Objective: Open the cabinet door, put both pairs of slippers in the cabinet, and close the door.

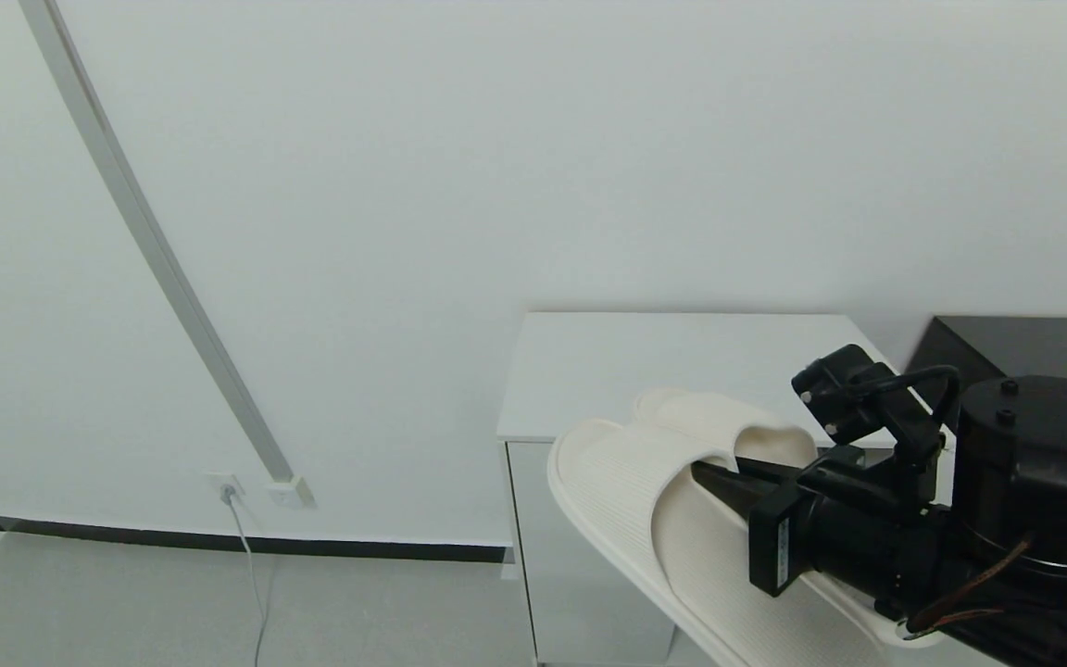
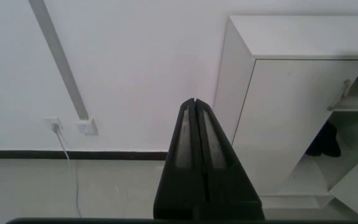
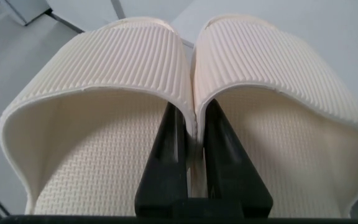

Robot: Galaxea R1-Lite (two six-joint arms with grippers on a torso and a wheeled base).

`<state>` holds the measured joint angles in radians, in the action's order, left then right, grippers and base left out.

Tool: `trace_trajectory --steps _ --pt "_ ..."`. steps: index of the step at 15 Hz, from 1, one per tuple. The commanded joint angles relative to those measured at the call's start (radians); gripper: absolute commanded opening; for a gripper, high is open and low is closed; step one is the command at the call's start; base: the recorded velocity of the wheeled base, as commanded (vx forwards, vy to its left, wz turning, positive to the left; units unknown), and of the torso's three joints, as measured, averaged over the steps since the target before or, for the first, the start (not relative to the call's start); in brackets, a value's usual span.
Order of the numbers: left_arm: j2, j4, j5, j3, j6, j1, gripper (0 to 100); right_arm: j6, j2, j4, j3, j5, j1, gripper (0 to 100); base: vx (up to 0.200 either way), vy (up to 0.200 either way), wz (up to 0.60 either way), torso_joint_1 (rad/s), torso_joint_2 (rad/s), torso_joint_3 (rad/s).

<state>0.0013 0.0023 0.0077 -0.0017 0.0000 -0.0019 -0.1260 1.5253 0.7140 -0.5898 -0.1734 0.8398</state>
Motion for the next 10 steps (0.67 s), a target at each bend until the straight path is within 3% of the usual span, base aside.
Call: trace_trajectory --steps 1,3,10 --pt "0.0 0.001 0.0 0.0 0.0 0.0 0 0.0 0.012 0.001 -0.002 -0.001 0.001 0 0.0 0.0 0.0 0.0 0.0 0.0" --pt "0.0 0.001 0.0 0.0 0.0 0.0 0 0.002 0.016 0.001 -0.002 -0.001 0.001 0 0.0 0.0 0.0 0.0 0.0 0.0" --pt "0.0 0.001 -0.002 0.0 0.002 0.0 0 0.002 0.016 0.004 -0.001 -0.005 0.001 0 0.0 -0.2 0.0 0.004 0.0 0.002"
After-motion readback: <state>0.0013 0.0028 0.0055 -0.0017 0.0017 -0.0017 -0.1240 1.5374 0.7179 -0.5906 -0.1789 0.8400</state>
